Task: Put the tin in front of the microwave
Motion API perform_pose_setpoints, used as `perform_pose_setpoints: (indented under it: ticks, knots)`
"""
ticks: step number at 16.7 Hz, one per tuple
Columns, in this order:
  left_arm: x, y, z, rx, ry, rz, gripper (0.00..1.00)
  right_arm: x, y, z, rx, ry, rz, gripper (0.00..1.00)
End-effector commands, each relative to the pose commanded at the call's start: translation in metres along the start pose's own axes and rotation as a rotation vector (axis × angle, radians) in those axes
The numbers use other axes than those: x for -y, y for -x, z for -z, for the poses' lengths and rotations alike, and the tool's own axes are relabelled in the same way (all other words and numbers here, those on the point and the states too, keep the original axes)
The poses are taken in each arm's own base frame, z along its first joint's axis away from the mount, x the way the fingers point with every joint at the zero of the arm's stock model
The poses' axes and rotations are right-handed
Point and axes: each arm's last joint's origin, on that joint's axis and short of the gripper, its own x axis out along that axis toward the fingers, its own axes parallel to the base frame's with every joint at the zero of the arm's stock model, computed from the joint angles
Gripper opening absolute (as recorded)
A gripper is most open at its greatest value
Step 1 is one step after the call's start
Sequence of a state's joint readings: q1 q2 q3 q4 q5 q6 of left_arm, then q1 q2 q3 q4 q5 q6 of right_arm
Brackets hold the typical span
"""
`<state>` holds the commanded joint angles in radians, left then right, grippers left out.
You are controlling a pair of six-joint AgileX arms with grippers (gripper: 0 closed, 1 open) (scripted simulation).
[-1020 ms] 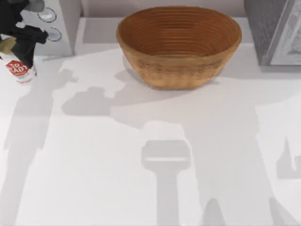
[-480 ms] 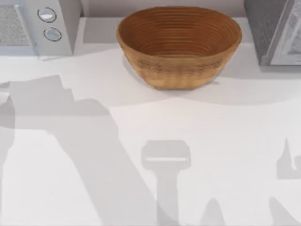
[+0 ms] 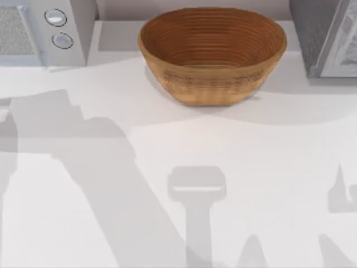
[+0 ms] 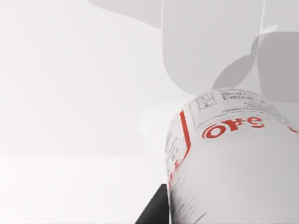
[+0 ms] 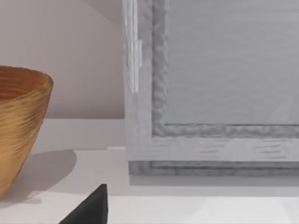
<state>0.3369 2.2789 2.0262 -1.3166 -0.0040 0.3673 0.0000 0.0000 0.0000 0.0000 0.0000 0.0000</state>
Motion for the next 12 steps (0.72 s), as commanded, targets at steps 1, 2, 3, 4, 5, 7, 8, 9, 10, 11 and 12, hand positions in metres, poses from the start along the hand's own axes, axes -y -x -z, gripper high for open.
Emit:
perform_pose_setpoints:
  ticks: [1, 2, 3, 4, 5, 7, 8, 9, 10, 11, 12]
  knots:
    - [0.0000, 0.0000, 0.0000, 0.000, 0.000, 0.000, 0.00, 0.0000, 0.0000, 0.0000, 0.000, 0.000, 0.000, 1.00]
    - [0.0000, 0.0000, 0.0000, 0.000, 0.000, 0.000, 0.00, 0.0000, 0.0000, 0.0000, 0.000, 0.000, 0.000, 1.00]
    - [0.0000, 0.0000, 0.0000, 0.000, 0.000, 0.000, 0.00, 0.0000, 0.0000, 0.0000, 0.000, 0.000, 0.000, 1.00]
    - [0.0000, 0.0000, 0.0000, 0.000, 0.000, 0.000, 0.08, 0.0000, 0.0000, 0.0000, 0.000, 0.000, 0.000, 1.00]
    - [0.0000, 0.0000, 0.0000, 0.000, 0.000, 0.000, 0.15, 0.0000, 0.0000, 0.0000, 0.000, 0.000, 0.000, 1.00]
    - [0.0000, 0.0000, 0.0000, 0.000, 0.000, 0.000, 0.30, 0.0000, 0.0000, 0.0000, 0.000, 0.000, 0.000, 1.00]
    - [0.0000, 0.0000, 0.0000, 0.000, 0.000, 0.000, 0.38, 0.0000, 0.0000, 0.0000, 0.000, 0.000, 0.000, 1.00]
    - [0.0000, 0.0000, 0.0000, 0.000, 0.000, 0.000, 0.45, 0.0000, 0.0000, 0.0000, 0.000, 0.000, 0.000, 1.00]
    - [0.0000, 0.0000, 0.0000, 0.000, 0.000, 0.000, 0.53, 0.0000, 0.0000, 0.0000, 0.000, 0.000, 0.000, 1.00]
    - [0.0000, 0.0000, 0.0000, 0.000, 0.000, 0.000, 0.60, 0.0000, 0.0000, 0.0000, 0.000, 0.000, 0.000, 1.00]
    - [0.0000, 0.0000, 0.0000, 0.000, 0.000, 0.000, 0.68, 0.0000, 0.0000, 0.0000, 0.000, 0.000, 0.000, 1.00]
